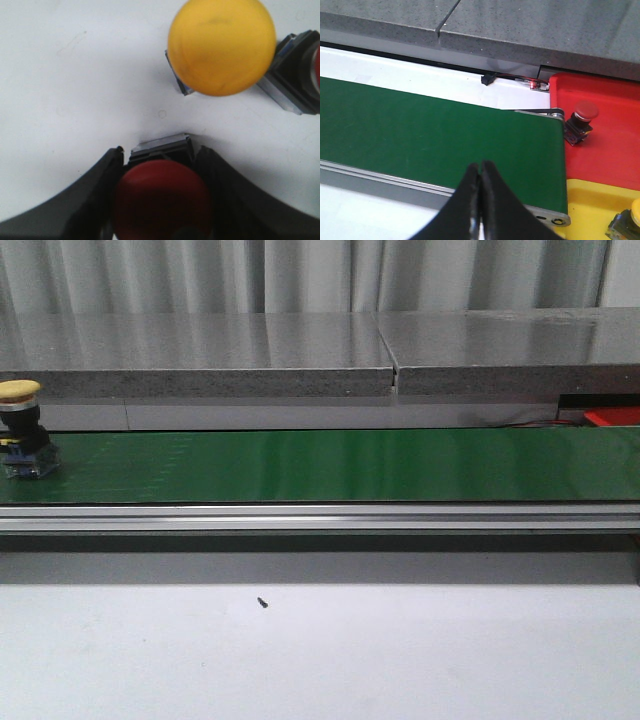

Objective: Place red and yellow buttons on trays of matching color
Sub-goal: 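Grasp a red button beside the belt with the left gripper, then set the red button on the belt and open the left gripper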

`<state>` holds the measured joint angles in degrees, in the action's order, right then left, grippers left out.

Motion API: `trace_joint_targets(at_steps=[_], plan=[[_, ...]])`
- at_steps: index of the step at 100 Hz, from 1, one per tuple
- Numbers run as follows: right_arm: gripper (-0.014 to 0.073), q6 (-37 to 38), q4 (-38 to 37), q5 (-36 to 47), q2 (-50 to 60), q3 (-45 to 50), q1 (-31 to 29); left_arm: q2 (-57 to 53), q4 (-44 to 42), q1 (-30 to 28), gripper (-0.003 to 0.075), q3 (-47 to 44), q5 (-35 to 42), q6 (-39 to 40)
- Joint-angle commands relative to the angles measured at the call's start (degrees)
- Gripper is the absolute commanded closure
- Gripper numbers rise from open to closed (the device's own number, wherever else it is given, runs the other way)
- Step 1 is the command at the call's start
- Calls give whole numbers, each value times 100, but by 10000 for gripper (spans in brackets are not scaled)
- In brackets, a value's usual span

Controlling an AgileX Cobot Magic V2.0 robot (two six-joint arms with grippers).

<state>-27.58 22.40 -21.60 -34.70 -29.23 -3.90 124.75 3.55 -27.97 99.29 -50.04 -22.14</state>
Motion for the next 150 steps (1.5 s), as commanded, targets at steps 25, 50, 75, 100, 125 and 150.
trace_joint_targets(at_steps=[25, 50, 75, 100, 125, 150], plan=[[622, -62, 95, 406, 14, -146, -2, -484, 326, -18, 461, 188, 197, 5], [622, -62, 95, 406, 14, -146, -2, -826, 365, -18, 523, 188, 71, 5], [622, -62, 95, 406, 14, -146, -2, -1344, 659, -18, 543, 165, -265, 5], [622, -62, 95, 406, 14, -146, -2, -2293, 783, 328, 543, -380, -141, 5], [622, -62, 95, 406, 14, -146, -2, -3080, 930, 886, 543, -1237, 9, 5], [622, -62, 95, 406, 14, -146, -2, -3054, 930, 1317, 542, -1486, -67, 5]])
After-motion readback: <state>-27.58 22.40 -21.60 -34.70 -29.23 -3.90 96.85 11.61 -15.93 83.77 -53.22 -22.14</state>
